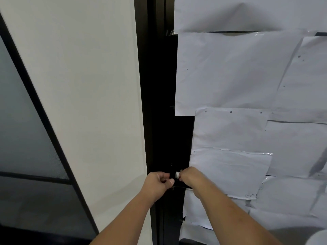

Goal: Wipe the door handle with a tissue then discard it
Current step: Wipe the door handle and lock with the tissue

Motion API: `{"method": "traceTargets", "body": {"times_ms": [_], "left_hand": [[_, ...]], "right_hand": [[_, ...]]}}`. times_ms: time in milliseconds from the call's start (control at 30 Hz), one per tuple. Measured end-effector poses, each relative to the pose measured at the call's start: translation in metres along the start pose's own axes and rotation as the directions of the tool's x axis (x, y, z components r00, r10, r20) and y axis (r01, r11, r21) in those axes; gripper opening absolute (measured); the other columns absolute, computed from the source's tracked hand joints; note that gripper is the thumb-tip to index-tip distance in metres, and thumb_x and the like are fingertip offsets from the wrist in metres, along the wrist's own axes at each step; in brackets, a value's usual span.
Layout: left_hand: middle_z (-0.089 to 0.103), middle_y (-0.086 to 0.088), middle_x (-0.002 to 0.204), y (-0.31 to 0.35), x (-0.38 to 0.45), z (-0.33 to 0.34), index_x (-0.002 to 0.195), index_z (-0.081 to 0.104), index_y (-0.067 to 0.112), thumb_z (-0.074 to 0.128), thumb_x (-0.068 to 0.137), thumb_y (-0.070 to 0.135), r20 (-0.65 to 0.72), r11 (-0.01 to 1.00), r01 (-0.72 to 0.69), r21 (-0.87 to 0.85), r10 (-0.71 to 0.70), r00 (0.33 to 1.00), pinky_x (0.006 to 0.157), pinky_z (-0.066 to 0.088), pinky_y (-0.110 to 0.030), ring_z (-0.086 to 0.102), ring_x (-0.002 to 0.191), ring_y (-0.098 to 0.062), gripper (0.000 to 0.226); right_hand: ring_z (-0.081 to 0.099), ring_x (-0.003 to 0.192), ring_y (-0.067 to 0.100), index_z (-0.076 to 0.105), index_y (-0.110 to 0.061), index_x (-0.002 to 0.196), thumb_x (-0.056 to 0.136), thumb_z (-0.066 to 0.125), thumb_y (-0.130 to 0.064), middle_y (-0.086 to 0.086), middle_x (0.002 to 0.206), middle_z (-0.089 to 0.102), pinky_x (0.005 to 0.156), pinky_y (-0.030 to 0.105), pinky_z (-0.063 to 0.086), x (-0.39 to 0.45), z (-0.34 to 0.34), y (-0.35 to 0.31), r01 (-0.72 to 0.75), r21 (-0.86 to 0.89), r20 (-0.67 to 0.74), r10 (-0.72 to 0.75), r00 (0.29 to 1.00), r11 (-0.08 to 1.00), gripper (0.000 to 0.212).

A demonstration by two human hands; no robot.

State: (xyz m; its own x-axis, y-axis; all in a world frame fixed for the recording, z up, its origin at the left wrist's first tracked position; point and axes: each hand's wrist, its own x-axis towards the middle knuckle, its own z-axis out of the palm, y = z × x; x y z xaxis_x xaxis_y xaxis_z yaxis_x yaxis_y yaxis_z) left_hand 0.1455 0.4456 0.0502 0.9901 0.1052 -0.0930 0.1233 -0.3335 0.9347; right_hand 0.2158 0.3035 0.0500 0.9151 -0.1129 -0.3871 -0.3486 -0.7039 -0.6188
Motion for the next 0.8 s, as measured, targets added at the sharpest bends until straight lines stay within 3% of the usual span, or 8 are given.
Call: {"method": "traceTargets", "body": {"times_ms": [100,133,233,367,533,633,733,800], "left_hand": [[0.071,0.0,0.098,-0.001,-0.001,0.0,0.119,0.065,0.011,0.071,0.085,0.022,0.0,1.0,0.0,0.019,0.0,1.0,0.09,0.055,-0.029,0.067,0.092,-0.01,0.035],[0.071,0.0,0.099,0.0,0.0,0.0,0.12,0.065,0.011,0.072,0.085,0.023,-0.003,1.0,-0.003,0.024,0.003,1.0,0.091,0.055,-0.03,0.067,0.093,-0.01,0.037],[0.071,0.001,0.098,-0.001,0.001,0.001,0.12,0.064,0.011,0.071,0.086,0.022,-0.006,1.0,-0.004,0.027,0.004,1.0,0.087,0.055,-0.024,0.067,0.09,-0.008,0.036],[0.07,0.004,0.098,0.001,-0.001,0.001,0.122,0.063,0.012,0.07,0.087,0.021,-0.006,0.999,-0.014,0.035,0.014,1.0,0.085,0.053,-0.021,0.065,0.09,-0.005,0.037],[0.07,0.003,0.101,0.0,-0.002,0.0,0.122,0.063,0.012,0.07,0.087,0.023,-0.003,0.998,-0.021,0.053,0.021,1.0,0.091,0.054,-0.027,0.065,0.093,-0.007,0.038],[0.069,0.001,0.104,-0.002,0.0,0.0,0.123,0.063,0.012,0.071,0.086,0.025,-0.003,0.999,-0.004,0.053,0.004,1.0,0.092,0.054,-0.029,0.065,0.095,-0.01,0.04],[0.07,0.0,0.103,-0.001,0.0,0.001,0.122,0.063,0.012,0.071,0.086,0.025,-0.009,0.998,-0.011,0.059,0.011,1.0,0.09,0.054,-0.027,0.066,0.093,-0.01,0.039],[0.07,-0.001,0.104,-0.001,0.0,0.001,0.123,0.063,0.012,0.071,0.086,0.024,-0.008,0.999,-0.011,0.05,0.011,1.0,0.092,0.054,-0.029,0.066,0.095,-0.01,0.039]], "right_hand": [[0.056,0.074,0.021,0.063,-0.008,0.092,0.078,0.056,-0.016,0.009,0.086,0.061,0.065,0.027,0.045,-0.022,-0.01,-0.015,0.015,0.011,0.02,-0.015,1.0,1.0,0.018],[0.056,0.075,0.021,0.063,-0.007,0.095,0.082,0.055,-0.014,0.009,0.087,0.062,0.063,0.028,0.045,-0.026,-0.013,-0.016,0.015,0.029,0.019,-0.015,1.0,0.999,0.016],[0.061,0.092,0.025,0.066,-0.014,0.098,0.081,0.053,-0.022,0.009,0.095,0.067,0.087,0.038,0.049,-0.023,-0.01,-0.014,0.008,0.035,-0.03,-0.007,1.0,0.999,0.022],[0.059,0.09,0.023,0.066,-0.019,0.087,0.073,0.048,-0.031,0.005,0.091,0.066,0.092,0.043,0.048,0.007,0.008,0.0,0.0,-0.055,0.004,0.0,1.0,0.998,0.025],[0.062,0.077,0.025,0.064,-0.018,0.073,0.063,0.054,-0.031,0.007,0.077,0.066,0.087,0.042,0.05,-0.004,-0.001,-0.001,0.003,0.072,-0.05,0.001,0.999,0.997,0.018],[0.063,0.081,0.026,0.07,-0.014,0.081,0.072,0.057,-0.033,0.007,0.079,0.067,0.089,0.041,0.05,-0.038,-0.018,-0.014,0.061,0.159,-0.101,-0.046,0.994,0.985,0.026],[0.056,0.077,0.019,0.069,-0.01,0.091,0.087,0.047,-0.032,0.006,0.084,0.065,0.066,0.023,0.038,-0.049,-0.025,-0.016,0.104,-0.013,-0.141,-0.104,0.984,0.995,0.032],[0.054,0.08,0.018,0.068,-0.017,0.088,0.085,0.046,-0.026,0.002,0.087,0.066,0.069,0.026,0.032,-0.056,-0.021,-0.015,0.123,-0.101,-0.168,-0.139,0.976,0.987,0.024]]}}
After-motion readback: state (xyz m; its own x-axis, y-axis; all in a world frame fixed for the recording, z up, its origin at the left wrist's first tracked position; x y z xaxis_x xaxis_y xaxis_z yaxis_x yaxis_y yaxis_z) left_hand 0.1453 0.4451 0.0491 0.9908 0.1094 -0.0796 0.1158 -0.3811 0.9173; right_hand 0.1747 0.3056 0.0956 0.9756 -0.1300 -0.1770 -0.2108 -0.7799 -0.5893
